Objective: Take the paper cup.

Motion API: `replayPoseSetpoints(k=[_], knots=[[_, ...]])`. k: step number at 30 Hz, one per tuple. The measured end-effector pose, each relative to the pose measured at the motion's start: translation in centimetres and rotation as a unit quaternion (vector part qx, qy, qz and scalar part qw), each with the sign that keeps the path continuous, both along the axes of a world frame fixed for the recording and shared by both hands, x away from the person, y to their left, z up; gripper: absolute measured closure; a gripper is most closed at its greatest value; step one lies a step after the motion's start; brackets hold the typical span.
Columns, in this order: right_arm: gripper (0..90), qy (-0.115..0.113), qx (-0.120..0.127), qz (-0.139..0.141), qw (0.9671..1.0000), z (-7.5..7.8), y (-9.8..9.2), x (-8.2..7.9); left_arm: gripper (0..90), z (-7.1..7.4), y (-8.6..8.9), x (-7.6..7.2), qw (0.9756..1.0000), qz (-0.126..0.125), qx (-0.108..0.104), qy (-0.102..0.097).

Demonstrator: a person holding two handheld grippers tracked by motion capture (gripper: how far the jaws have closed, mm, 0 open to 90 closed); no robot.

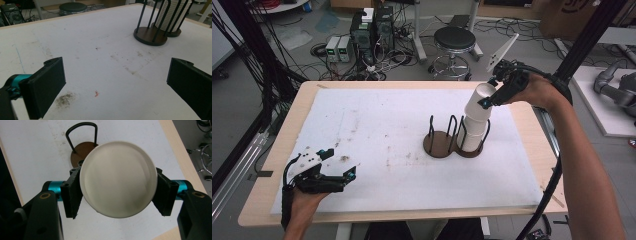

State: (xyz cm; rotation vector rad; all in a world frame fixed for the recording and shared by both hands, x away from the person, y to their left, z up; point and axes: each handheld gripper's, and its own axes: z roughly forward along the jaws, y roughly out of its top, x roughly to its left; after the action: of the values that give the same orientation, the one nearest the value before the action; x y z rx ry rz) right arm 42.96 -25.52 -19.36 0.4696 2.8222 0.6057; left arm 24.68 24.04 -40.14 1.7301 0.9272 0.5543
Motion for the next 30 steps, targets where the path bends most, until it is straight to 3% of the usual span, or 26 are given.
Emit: replayPoseSetpoints(k=[8,30], knots=[[34.6,-0.017,0.013,0.0,0.9998,1.8,-0.4,-0.6,1.8,0.1,0.0,-0.1,1.0,0.0,-0.001,-0.001],[34.6,-0.046,0.035,0.012,0.9983,4.0,-1.4,-3.3,1.8,0.2,-0.2,-0.2,1.0,0.0,0.0,-0.004]])
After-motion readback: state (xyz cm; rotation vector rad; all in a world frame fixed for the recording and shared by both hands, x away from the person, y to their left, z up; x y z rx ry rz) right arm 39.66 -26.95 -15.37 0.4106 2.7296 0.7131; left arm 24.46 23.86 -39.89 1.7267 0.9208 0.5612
